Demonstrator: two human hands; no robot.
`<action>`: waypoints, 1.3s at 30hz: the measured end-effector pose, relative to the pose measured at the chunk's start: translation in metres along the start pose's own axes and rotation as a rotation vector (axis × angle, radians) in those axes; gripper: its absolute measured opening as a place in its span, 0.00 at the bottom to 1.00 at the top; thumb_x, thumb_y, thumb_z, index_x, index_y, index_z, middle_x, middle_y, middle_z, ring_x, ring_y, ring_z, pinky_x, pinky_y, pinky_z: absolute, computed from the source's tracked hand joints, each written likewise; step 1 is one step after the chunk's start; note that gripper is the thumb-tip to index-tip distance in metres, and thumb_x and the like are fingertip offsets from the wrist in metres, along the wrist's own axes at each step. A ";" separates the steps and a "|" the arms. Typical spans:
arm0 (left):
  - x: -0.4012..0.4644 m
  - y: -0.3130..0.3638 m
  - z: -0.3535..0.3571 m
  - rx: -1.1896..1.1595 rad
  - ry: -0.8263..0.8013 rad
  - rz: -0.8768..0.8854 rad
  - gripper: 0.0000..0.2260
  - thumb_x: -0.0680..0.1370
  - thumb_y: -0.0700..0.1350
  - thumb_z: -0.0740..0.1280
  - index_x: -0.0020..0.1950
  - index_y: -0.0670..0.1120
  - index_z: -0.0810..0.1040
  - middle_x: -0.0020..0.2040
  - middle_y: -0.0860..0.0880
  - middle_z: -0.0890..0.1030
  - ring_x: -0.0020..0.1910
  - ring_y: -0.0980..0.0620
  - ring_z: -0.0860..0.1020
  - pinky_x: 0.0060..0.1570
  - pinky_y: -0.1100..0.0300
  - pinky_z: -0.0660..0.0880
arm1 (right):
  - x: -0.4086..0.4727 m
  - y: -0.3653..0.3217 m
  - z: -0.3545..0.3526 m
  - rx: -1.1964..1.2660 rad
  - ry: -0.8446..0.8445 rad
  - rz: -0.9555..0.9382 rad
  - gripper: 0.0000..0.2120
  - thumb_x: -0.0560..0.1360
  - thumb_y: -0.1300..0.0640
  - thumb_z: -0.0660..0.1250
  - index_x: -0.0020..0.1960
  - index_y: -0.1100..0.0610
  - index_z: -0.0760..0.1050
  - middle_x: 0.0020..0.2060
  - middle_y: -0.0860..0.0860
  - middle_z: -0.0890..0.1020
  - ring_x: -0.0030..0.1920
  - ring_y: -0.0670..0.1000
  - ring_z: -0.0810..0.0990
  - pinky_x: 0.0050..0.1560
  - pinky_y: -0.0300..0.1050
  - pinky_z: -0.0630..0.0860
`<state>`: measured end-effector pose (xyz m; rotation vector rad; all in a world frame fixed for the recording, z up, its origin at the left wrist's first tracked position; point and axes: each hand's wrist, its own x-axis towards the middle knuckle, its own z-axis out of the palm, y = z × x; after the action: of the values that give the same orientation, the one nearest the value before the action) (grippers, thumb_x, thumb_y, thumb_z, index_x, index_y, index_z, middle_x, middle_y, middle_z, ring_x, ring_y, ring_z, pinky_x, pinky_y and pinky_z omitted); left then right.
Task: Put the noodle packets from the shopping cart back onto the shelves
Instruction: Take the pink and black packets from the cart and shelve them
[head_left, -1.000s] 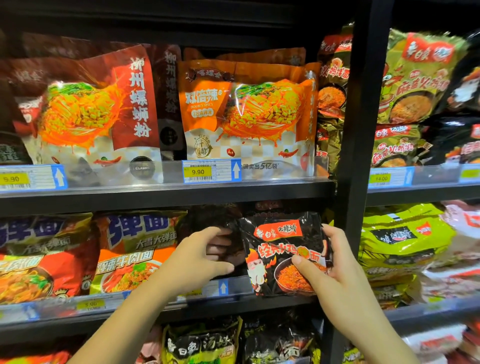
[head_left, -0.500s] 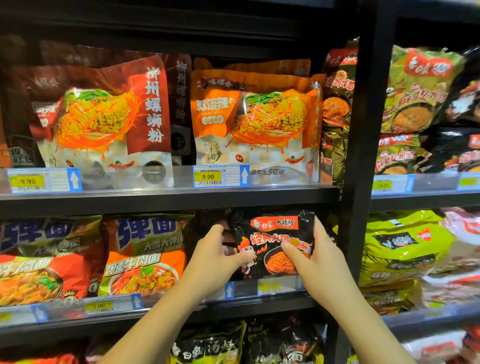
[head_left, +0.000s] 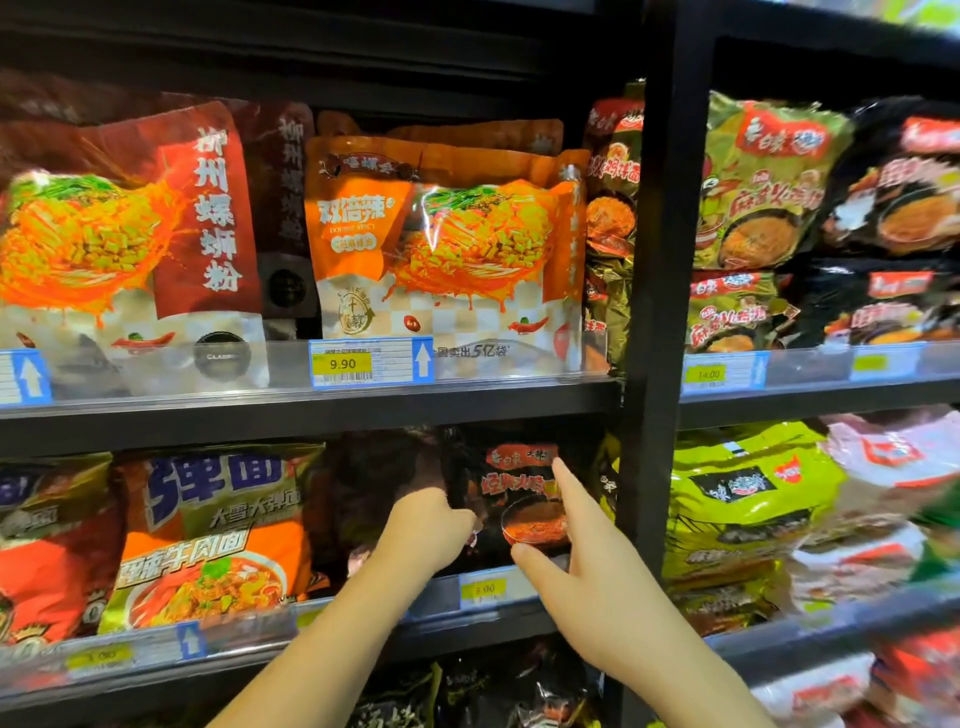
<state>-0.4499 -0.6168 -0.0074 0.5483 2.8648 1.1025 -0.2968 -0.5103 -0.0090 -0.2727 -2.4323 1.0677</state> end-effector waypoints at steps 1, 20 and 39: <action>0.002 0.002 0.001 0.038 -0.009 -0.012 0.09 0.80 0.46 0.65 0.42 0.44 0.75 0.37 0.49 0.73 0.36 0.52 0.72 0.32 0.61 0.66 | 0.000 0.002 -0.001 0.004 -0.010 0.000 0.43 0.81 0.47 0.67 0.82 0.39 0.40 0.81 0.38 0.53 0.80 0.42 0.55 0.80 0.50 0.58; 0.046 0.014 0.009 0.007 0.173 0.028 0.22 0.79 0.49 0.71 0.71 0.44 0.73 0.67 0.42 0.77 0.66 0.41 0.76 0.66 0.52 0.73 | 0.008 0.011 0.000 -0.034 -0.132 0.047 0.39 0.81 0.46 0.68 0.82 0.38 0.46 0.80 0.38 0.56 0.79 0.46 0.60 0.75 0.47 0.64; -0.072 -0.039 -0.081 0.576 -0.085 0.400 0.47 0.71 0.71 0.69 0.82 0.56 0.51 0.79 0.54 0.61 0.77 0.50 0.62 0.71 0.51 0.69 | 0.011 0.006 0.011 -0.296 -0.101 -0.045 0.43 0.77 0.39 0.69 0.82 0.38 0.45 0.82 0.44 0.51 0.82 0.46 0.47 0.80 0.52 0.56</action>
<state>-0.4060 -0.7200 0.0208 1.1944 3.0477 0.2217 -0.3115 -0.5091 -0.0160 -0.2639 -2.6726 0.7150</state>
